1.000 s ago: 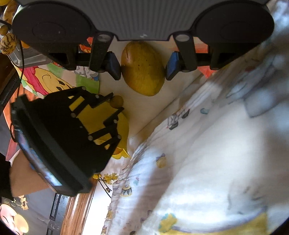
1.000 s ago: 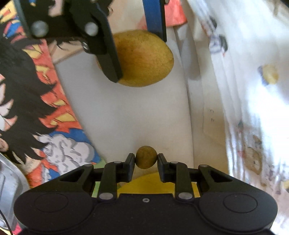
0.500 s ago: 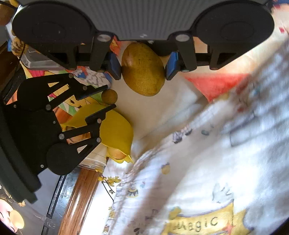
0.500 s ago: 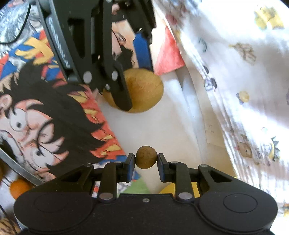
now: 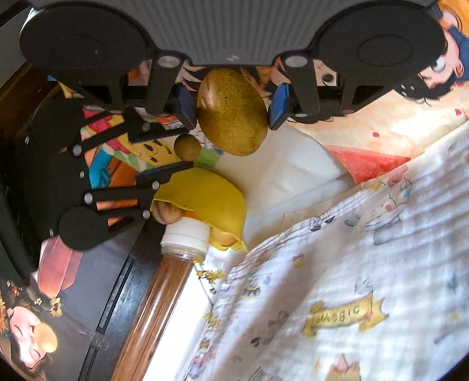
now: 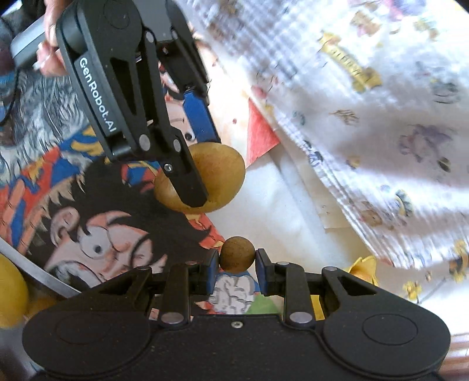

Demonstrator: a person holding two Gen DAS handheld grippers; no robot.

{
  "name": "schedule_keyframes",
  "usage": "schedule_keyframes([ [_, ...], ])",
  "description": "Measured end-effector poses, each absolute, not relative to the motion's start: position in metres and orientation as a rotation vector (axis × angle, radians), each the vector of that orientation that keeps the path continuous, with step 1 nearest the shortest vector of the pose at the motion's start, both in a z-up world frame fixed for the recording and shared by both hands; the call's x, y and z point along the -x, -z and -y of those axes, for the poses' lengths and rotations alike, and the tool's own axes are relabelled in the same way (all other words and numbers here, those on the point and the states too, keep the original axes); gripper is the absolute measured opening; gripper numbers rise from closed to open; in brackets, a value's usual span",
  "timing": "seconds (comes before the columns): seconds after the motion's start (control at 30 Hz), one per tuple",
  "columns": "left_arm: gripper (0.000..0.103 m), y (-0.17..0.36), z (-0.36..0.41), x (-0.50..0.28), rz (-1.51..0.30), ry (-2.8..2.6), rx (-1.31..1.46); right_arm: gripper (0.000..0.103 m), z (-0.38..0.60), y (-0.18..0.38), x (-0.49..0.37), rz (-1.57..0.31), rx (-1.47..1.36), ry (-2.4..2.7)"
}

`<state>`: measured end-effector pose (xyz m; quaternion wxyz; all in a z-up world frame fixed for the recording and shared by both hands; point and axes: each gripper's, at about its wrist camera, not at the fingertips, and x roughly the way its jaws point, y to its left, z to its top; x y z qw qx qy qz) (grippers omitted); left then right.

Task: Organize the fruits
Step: 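Carry the mango and small brown fruit over the metal tray with both tools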

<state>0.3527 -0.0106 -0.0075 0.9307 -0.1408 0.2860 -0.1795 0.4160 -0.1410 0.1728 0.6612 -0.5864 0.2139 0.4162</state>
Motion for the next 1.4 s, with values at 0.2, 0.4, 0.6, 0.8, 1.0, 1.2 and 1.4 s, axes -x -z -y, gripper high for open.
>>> schedule_keyframes([
  [0.2, 0.057, -0.002, 0.026, -0.332, -0.564, 0.382, 0.273, 0.028, 0.178, -0.159, -0.39, -0.455, 1.176, -0.874],
  [0.4, 0.057, -0.01, 0.047, -0.316, -0.558, 0.398, 0.257, 0.029, 0.216, -0.15, -0.37, -0.408, 1.018, -0.792],
  [0.6, 0.057, -0.016, 0.07, -0.303, -0.554, 0.42, 0.245, 0.029, 0.245, -0.143, -0.35, -0.349, 0.87, -0.723],
  [0.8, 0.057, -0.021, 0.087, -0.283, -0.553, 0.43, 0.256, 0.029, 0.268, -0.154, -0.304, -0.303, 0.778, -0.672],
  [1.0, 0.057, -0.029, 0.096, -0.254, -0.541, 0.434, 0.263, 0.029, 0.278, -0.162, -0.263, -0.266, 0.707, -0.636],
  [1.2, 0.057, -0.03, 0.102, -0.227, -0.55, 0.44, 0.258, 0.029, 0.282, -0.151, -0.236, -0.282, 0.667, -0.6],
  [1.4, 0.057, -0.024, 0.111, -0.215, -0.569, 0.444, 0.228, 0.029, 0.298, -0.131, -0.219, -0.319, 0.601, -0.547],
])
